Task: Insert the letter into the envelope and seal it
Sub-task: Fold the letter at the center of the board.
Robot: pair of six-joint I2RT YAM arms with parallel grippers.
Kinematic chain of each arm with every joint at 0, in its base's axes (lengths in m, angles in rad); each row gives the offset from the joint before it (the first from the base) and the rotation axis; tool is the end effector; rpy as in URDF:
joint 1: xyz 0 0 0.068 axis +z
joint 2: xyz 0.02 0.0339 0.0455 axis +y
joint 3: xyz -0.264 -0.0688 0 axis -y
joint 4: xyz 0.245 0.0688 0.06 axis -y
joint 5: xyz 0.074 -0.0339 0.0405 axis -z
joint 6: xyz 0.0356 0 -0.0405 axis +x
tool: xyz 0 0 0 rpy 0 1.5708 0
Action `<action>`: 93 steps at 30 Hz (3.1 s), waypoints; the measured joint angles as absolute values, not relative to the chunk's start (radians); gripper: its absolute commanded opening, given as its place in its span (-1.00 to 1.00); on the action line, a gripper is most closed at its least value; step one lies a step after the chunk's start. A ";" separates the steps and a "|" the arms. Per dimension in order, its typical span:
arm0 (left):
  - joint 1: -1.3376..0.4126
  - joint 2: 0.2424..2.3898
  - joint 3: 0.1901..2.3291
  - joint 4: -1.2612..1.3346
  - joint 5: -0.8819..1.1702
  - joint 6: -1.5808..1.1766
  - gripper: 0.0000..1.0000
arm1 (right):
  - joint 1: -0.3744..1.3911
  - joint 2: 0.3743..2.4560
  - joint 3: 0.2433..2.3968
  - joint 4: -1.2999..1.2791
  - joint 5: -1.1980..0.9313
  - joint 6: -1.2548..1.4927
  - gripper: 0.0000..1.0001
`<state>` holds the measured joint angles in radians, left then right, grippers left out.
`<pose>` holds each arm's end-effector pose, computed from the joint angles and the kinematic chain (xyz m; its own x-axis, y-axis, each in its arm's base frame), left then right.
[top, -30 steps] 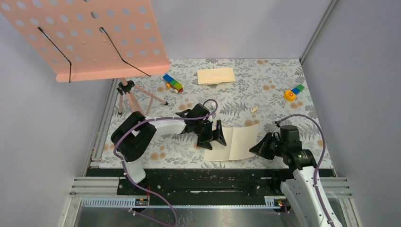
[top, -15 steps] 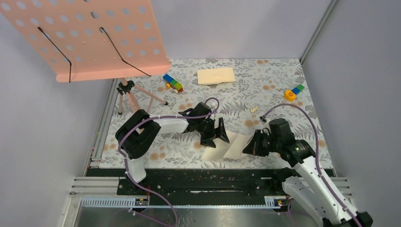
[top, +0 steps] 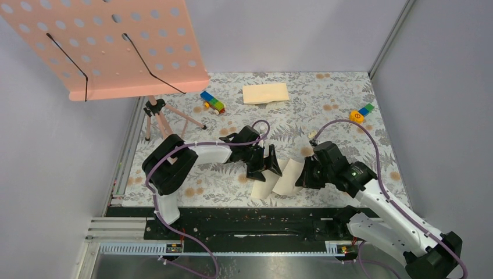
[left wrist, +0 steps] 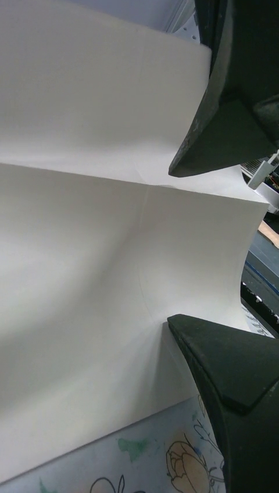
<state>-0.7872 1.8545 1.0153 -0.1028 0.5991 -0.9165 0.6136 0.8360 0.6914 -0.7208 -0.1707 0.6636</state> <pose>0.2420 -0.2713 0.1411 -0.9974 0.0726 0.0039 0.0456 0.6663 -0.7443 0.1313 0.0998 0.2504 -0.8954 0.1118 -0.4311 -0.1345 0.8548 0.5012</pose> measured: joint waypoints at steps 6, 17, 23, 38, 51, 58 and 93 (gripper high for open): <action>-0.787 1.874 1.035 -0.108 0.615 -0.912 0.85 | 0.618 0.786 0.725 -0.736 -0.120 0.664 -1.00; -0.797 1.905 1.083 -0.149 0.638 -0.861 0.85 | 0.639 0.795 0.748 -0.729 -0.099 0.664 -1.00; -0.817 1.922 1.113 -0.168 0.638 -0.838 0.85 | 0.644 0.799 0.752 -0.721 -0.095 0.666 -1.00; -0.818 1.906 0.966 0.120 0.750 -0.989 0.77 | 0.645 0.775 0.715 -0.708 -0.087 0.700 -1.00; -0.816 1.858 0.897 0.431 0.828 -1.217 0.70 | 0.646 0.775 0.637 -0.611 -0.088 0.758 -1.00; -0.813 1.763 0.999 0.117 0.756 -1.040 0.86 | 0.648 0.748 0.746 -0.730 0.045 0.718 -1.00; -0.547 1.401 0.876 -0.343 0.526 -0.793 0.87 | 0.721 1.179 0.938 -0.654 -0.013 0.600 -1.00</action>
<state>-0.5472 1.4010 0.8761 -0.3431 0.5259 -0.7925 0.7212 1.1786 0.9379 -0.6544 -0.0132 0.6003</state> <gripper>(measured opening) 0.937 0.017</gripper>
